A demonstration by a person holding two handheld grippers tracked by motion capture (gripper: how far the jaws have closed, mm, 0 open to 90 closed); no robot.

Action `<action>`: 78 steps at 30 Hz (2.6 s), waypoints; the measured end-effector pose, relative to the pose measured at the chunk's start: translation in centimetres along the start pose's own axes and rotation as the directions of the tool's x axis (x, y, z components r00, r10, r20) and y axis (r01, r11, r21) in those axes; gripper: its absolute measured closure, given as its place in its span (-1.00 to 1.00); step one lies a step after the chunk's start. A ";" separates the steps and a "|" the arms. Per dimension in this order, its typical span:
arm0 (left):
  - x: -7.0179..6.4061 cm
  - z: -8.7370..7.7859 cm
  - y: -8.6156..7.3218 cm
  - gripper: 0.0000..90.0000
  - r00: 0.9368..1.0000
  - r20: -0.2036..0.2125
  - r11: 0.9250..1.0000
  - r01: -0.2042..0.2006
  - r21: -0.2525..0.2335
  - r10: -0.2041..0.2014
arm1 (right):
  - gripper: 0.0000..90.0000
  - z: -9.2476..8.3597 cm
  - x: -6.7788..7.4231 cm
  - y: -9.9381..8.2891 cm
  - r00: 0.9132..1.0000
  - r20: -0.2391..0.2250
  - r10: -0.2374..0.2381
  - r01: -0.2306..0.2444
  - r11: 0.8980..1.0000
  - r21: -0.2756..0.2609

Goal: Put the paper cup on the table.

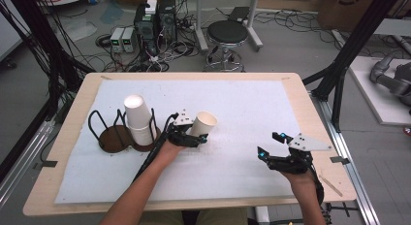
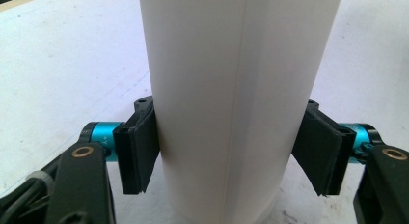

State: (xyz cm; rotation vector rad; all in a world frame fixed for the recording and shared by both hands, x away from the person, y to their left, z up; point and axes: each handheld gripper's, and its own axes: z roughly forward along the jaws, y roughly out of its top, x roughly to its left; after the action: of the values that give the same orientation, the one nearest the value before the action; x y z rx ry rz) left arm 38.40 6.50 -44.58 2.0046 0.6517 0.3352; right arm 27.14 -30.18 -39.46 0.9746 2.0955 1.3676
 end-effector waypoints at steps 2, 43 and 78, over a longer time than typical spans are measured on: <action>-0.1 -0.3 -0.1 -0.31 1.000 -0.006 1.000 0.009 0.008 -0.009 | -0.51 0.0 0.1 0.0 1.000 0.001 -0.002 0.002 1.000 0.001; -1.7 -11.4 -2.3 -0.57 0.998 0.067 0.949 0.041 -0.312 -0.021 | -0.51 -0.1 0.2 -0.3 1.000 0.010 -0.004 0.003 1.000 0.013; 0.1 -19.2 -6.8 -0.56 0.995 -0.038 0.901 0.062 -0.430 -0.087 | -0.51 -0.7 0.4 -1.3 0.997 0.081 -0.019 0.019 1.000 0.001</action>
State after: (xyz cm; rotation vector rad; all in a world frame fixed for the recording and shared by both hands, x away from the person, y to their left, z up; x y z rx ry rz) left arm 27.09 23.00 -40.96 1.5493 0.6264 0.4491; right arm 25.93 -30.65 -40.37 0.9904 2.0403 1.2969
